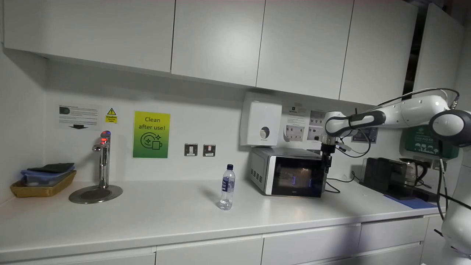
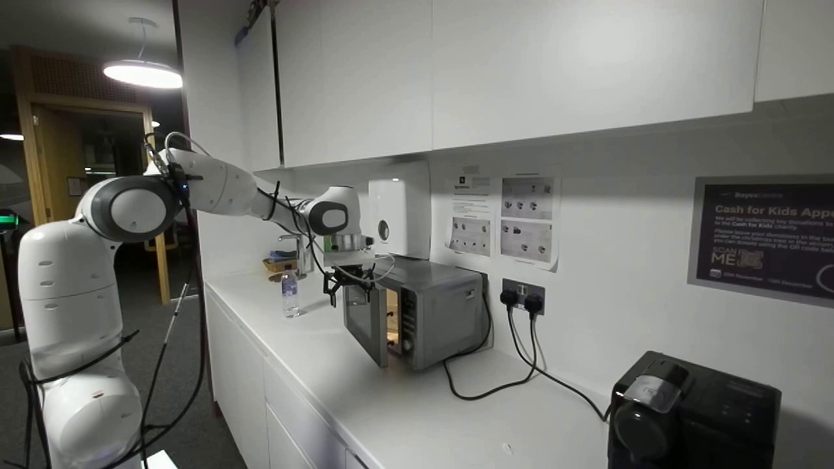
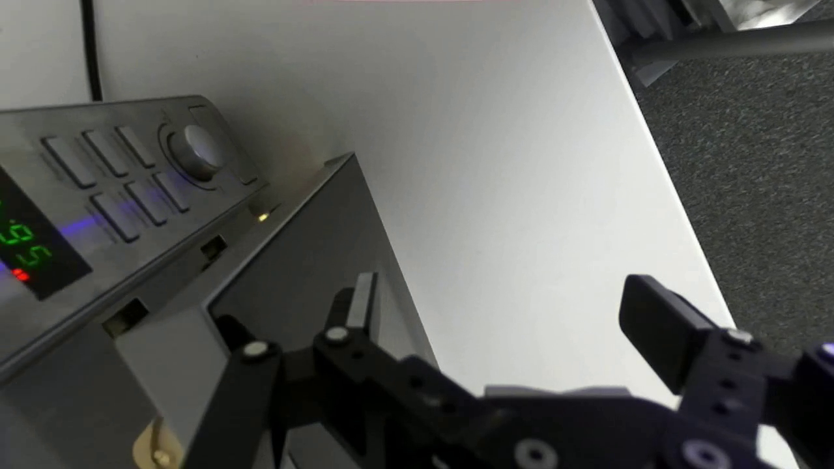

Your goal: Close the microwave door

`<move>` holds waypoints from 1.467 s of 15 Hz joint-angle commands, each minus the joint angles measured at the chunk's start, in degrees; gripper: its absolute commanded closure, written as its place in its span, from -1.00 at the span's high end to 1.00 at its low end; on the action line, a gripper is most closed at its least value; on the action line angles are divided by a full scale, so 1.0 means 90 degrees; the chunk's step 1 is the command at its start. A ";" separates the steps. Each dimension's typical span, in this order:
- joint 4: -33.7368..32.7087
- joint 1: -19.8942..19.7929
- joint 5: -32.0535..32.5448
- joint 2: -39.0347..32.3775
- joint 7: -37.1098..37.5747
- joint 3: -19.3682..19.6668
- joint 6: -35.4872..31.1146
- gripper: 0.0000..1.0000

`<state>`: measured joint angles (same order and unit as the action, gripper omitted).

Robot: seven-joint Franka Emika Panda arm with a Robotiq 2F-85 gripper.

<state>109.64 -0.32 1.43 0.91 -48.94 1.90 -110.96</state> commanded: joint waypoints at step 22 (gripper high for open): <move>-0.0142 -0.0064 0.1397 -0.0550 0.4608 0.0016 -0.1540 1.00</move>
<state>110.25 -0.86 12.63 -2.98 -12.36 2.29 -124.20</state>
